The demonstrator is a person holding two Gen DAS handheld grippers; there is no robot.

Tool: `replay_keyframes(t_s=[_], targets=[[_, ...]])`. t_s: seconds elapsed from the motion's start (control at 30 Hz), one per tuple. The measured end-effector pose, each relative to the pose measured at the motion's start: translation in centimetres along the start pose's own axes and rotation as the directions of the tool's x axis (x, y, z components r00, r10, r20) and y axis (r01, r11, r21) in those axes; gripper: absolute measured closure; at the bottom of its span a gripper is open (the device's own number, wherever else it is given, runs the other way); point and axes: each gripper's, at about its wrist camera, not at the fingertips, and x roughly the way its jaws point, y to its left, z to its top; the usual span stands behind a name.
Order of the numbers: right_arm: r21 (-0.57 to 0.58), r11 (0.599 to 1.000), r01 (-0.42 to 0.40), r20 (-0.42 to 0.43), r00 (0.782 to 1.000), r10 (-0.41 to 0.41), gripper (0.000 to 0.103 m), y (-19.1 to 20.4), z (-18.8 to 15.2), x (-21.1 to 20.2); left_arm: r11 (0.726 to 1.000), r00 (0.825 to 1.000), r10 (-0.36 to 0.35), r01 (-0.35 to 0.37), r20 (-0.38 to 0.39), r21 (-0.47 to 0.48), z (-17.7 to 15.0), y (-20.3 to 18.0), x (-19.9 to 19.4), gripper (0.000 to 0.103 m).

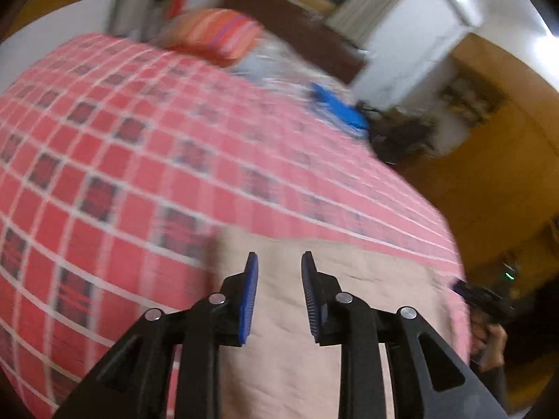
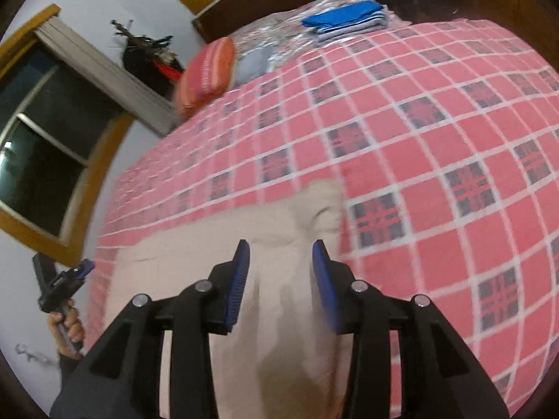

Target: Fold large clothes

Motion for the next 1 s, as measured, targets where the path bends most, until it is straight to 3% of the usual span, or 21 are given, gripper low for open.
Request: replay_keyframes(t_s=[0.07, 0.17, 0.3, 0.33, 0.4, 0.47, 0.57, 0.63, 0.7, 0.77, 0.83, 0.87, 0.93, 1.0], targets=[[0.007, 0.999, -0.031, -0.038, 0.999, 0.032, 0.065, 0.0, -0.9, 0.7, 0.999, 0.998, -0.034, 0.033, -0.058, -0.011, -1.0, -0.3, 1.6, 0.077], [0.037, 0.999, -0.019, -0.099, 0.995, 0.023, 0.066, -0.7, -2.0, 2.9, 0.997, 0.986, 0.054, -0.062, -0.157, -0.050, -2.9, 2.0, 4.8, 0.078], [0.066, 0.997, 0.040, -0.142, 0.989, -0.031, 0.097, -2.5, -2.7, 5.4, 0.989, 0.974, 0.109, -0.127, -0.198, -0.077, -4.2, 3.7, 6.9, 0.092], [0.056, 0.997, 0.054, -0.152, 0.987, -0.045, 0.099, -2.4, -2.8, 5.6, 0.988, 0.973, 0.111, -0.129, -0.200, -0.081, -4.1, 3.7, 6.9, 0.092], [0.046, 0.996, 0.073, -0.148, 0.987, -0.065, 0.095, -1.7, -2.7, 4.8, 0.987, 0.973, 0.127, -0.143, -0.194, -0.073, -3.7, 3.0, 5.8, 0.090], [0.020, 0.998, 0.054, -0.114, 0.992, -0.052, 0.087, -0.1, -3.1, 3.0, 0.990, 0.981, 0.129, -0.136, -0.144, -0.033, -2.9, 1.9, 3.7, 0.081], [-0.043, 0.998, -0.038, -0.092, 0.995, 0.034, 0.083, 2.7, -5.5, -0.1, 0.999, 0.993, 0.022, -0.018, -0.112, 0.037, -4.7, -0.3, -0.2, 0.077], [-0.081, 0.995, -0.065, -0.107, 0.993, 0.056, 0.082, 3.5, -7.5, -0.8, 0.997, 0.990, -0.019, 0.029, -0.142, 0.068, -6.9, -0.8, -0.8, 0.077], [-0.101, 0.994, -0.038, -0.122, 0.992, 0.025, 0.082, 3.8, -9.1, 0.1, 0.997, 0.983, 0.020, -0.008, -0.180, 0.070, -8.8, 0.0, 0.3, 0.077], [-0.095, 0.995, -0.006, -0.140, 0.990, -0.008, 0.088, 3.3, -9.5, 1.6, 0.999, 0.979, 0.045, -0.040, -0.199, 0.027, -9.7, 1.7, 1.9, 0.085], [-0.072, 0.997, 0.022, -0.154, 0.987, -0.033, 0.101, 2.4, -9.4, 3.5, 0.997, 0.977, 0.077, -0.072, -0.200, 0.030, -10.1, 2.3, 2.9, 0.093], [-0.063, 0.997, 0.033, -0.155, 0.987, -0.043, 0.102, 2.4, -9.4, 4.1, 0.997, 0.977, 0.083, -0.081, -0.197, 0.017, -10.1, 2.5, 3.0, 0.095], [-0.051, 0.998, 0.039, -0.147, 0.988, -0.046, 0.097, 2.7, -9.5, 3.9, 0.997, 0.980, 0.073, -0.075, -0.186, -0.004, -9.9, 2.1, 1.9, 0.092], [-0.046, 0.999, 0.003, -0.117, 0.993, -0.008, 0.090, 3.8, -10.3, 2.2, 0.997, 0.987, 0.083, -0.081, -0.137, 0.019, -10.2, 1.0, -0.6, 0.078]])
